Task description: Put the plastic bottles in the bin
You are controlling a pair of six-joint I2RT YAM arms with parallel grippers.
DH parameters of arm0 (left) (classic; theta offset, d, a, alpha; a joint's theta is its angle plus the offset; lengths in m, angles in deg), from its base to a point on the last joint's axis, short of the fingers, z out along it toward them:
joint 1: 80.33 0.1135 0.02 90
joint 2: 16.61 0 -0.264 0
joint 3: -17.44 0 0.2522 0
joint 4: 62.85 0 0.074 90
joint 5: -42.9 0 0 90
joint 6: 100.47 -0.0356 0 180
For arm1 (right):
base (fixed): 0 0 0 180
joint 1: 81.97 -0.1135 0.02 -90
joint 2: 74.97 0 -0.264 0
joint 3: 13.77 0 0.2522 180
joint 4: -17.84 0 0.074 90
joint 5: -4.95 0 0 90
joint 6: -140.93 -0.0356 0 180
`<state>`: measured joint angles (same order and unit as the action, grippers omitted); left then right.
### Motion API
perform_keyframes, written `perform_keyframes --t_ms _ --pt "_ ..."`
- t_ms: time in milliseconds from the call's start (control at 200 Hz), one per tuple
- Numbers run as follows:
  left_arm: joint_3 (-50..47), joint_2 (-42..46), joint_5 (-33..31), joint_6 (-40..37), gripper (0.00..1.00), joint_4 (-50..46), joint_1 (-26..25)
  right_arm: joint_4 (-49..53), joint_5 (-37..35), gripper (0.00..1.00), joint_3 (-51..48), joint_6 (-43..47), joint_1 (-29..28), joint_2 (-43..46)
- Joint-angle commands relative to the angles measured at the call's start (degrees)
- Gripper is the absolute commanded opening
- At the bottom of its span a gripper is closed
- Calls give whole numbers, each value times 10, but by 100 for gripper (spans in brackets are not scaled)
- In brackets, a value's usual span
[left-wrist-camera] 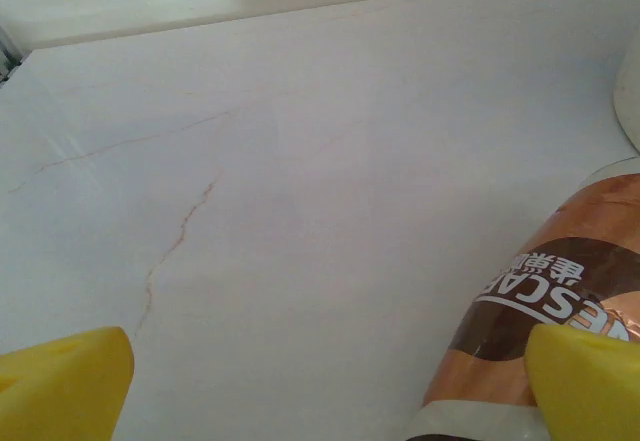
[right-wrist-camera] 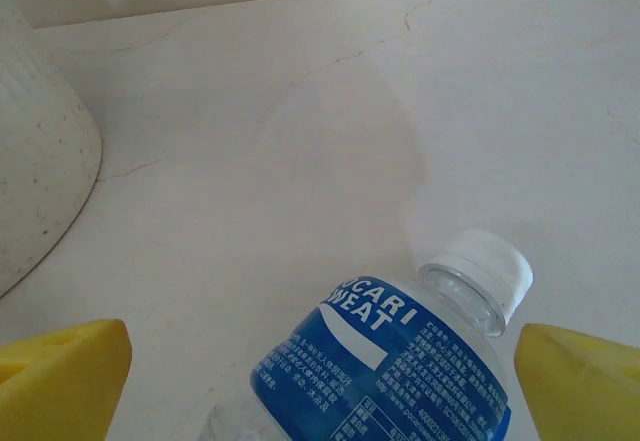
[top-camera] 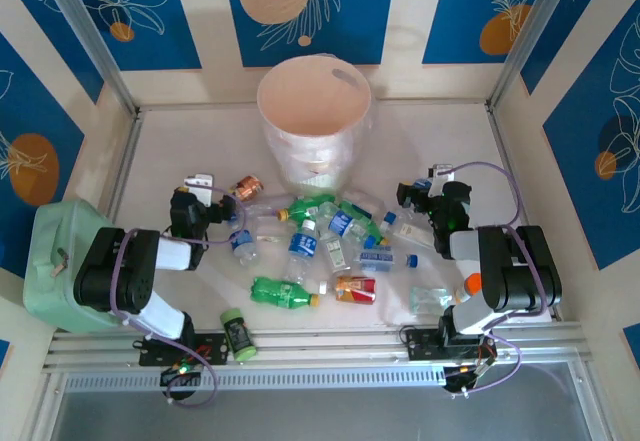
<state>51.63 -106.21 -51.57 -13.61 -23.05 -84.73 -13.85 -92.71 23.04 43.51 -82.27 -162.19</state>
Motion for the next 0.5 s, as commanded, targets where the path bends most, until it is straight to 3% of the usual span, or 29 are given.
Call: perform_keyframes --t_ms 0,495 --pt "11 0 15 -3 100 2 0 -12 2 99 6 10 -1 0" --pt "13 0 19 -1 100 -3 1 -11 4 99 7 9 0 0"
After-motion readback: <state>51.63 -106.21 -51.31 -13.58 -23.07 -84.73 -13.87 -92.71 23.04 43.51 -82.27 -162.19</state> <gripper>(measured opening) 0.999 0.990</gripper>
